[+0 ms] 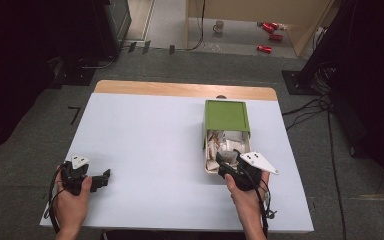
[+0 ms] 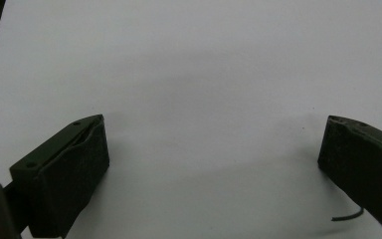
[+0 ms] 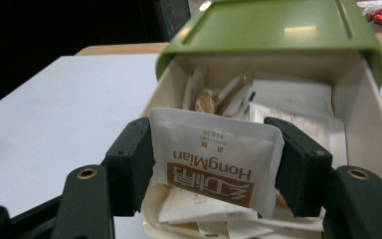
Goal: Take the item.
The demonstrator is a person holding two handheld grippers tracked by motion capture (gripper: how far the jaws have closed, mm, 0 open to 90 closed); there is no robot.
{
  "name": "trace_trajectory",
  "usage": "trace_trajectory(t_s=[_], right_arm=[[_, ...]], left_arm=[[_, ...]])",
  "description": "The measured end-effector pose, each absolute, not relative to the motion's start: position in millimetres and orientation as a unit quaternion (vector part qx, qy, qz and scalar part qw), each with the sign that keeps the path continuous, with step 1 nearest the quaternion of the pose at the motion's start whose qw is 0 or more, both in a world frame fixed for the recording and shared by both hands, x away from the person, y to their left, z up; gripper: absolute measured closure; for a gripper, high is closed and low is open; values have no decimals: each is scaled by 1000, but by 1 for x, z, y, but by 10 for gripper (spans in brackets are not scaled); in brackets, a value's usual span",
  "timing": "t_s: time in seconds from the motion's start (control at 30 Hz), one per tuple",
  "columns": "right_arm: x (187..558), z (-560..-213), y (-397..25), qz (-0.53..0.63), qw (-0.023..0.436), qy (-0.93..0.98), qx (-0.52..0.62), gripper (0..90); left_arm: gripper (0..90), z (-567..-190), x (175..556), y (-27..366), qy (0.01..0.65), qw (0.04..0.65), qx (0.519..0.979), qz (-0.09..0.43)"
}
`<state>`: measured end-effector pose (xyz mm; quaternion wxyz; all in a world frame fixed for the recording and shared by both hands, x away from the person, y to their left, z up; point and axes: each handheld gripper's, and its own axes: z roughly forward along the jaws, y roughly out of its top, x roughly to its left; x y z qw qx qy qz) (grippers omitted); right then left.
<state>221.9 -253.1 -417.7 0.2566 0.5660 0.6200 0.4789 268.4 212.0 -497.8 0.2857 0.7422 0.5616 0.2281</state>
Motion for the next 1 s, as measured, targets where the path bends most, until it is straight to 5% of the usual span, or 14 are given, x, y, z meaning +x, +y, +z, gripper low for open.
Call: trace_trajectory(t_s=[0.6,1.0], right_arm=[[239,-381,-198,508,241,638,526,388],[258,-405,-142,494,220,671,508,388]], left_arm=[[1,-498,269,212,562,285,742,227],[1,-498,269,212,563,286,741,227]])
